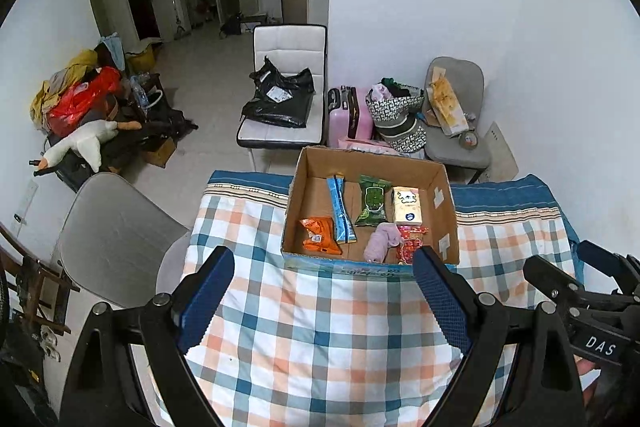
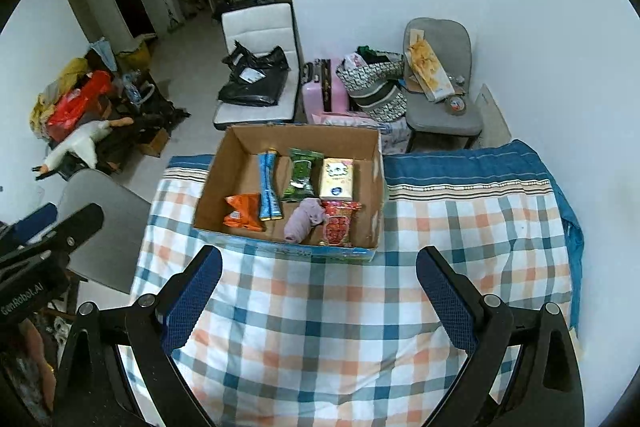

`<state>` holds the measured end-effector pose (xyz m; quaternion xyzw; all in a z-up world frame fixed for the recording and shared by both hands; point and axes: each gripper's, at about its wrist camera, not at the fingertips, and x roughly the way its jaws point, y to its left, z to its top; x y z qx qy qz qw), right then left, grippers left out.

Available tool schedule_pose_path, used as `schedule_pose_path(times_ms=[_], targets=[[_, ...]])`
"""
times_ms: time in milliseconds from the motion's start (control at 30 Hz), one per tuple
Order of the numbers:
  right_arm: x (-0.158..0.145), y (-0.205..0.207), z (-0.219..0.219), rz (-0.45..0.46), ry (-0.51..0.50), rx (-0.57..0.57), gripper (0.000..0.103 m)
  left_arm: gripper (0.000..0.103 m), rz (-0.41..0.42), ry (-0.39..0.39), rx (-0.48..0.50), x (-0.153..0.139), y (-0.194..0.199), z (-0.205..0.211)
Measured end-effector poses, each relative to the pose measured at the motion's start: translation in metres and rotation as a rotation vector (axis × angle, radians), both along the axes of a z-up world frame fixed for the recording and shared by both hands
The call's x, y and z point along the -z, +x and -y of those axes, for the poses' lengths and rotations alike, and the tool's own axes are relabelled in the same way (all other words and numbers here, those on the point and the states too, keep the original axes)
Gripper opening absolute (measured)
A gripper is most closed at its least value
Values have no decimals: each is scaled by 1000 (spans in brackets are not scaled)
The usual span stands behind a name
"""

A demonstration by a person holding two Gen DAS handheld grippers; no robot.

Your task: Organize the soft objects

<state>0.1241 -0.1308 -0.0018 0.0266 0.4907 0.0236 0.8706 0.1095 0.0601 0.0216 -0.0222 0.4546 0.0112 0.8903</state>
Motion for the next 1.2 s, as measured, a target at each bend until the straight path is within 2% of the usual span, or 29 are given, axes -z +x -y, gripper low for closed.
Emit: schedule_pose_path(times_ms=[233,533,1200], targets=[[-20,-23,-1,26,8,-11,99,91,41,24,0,-20,-25,4],[-50,-53,-1,67,-1,-16,99,91,66,9,4,-37,-47,4],[-65,-61,2,97,-12,-11,99,91,62,-3,4,-37,-50,2]])
